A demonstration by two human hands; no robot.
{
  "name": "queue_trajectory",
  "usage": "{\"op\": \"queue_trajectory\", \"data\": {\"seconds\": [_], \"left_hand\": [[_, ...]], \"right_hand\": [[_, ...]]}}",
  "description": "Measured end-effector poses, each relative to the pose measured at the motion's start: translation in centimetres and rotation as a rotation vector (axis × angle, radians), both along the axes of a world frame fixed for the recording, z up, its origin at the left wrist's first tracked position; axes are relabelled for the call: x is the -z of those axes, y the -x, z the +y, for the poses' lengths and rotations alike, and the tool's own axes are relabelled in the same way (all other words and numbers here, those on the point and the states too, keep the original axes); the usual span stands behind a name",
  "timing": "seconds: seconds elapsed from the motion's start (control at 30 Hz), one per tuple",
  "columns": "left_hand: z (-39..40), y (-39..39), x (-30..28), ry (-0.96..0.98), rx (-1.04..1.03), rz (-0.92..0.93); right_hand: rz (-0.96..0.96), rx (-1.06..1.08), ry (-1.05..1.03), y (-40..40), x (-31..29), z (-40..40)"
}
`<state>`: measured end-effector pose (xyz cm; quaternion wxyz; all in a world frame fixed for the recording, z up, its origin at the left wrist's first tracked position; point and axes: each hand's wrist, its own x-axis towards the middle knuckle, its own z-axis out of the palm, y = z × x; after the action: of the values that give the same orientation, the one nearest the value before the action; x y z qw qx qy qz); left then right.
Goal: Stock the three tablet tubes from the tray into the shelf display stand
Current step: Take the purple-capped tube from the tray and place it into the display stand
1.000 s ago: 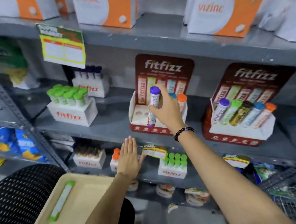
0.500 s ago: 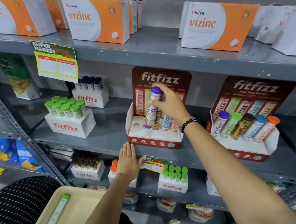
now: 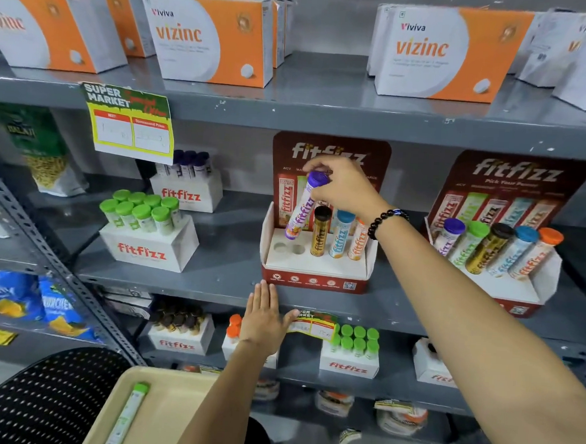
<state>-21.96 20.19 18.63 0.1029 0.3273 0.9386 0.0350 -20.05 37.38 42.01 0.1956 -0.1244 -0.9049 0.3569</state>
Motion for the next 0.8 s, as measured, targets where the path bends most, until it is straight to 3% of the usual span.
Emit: {"op": "queue_trajectory", "data": {"seconds": [0.57, 0.8], "left_hand": [[-0.1, 0.0, 0.2, -0.023, 0.005, 0.016], [-0.1, -0.1, 0.4, -0.037, -0.007, 0.016]], "right_hand": [[-0.291, -0.006, -0.346, 3.0, 2.9, -0.7], [-0.283, 0.009, -0.359, 3.3, 2.8, -0.7]]}}
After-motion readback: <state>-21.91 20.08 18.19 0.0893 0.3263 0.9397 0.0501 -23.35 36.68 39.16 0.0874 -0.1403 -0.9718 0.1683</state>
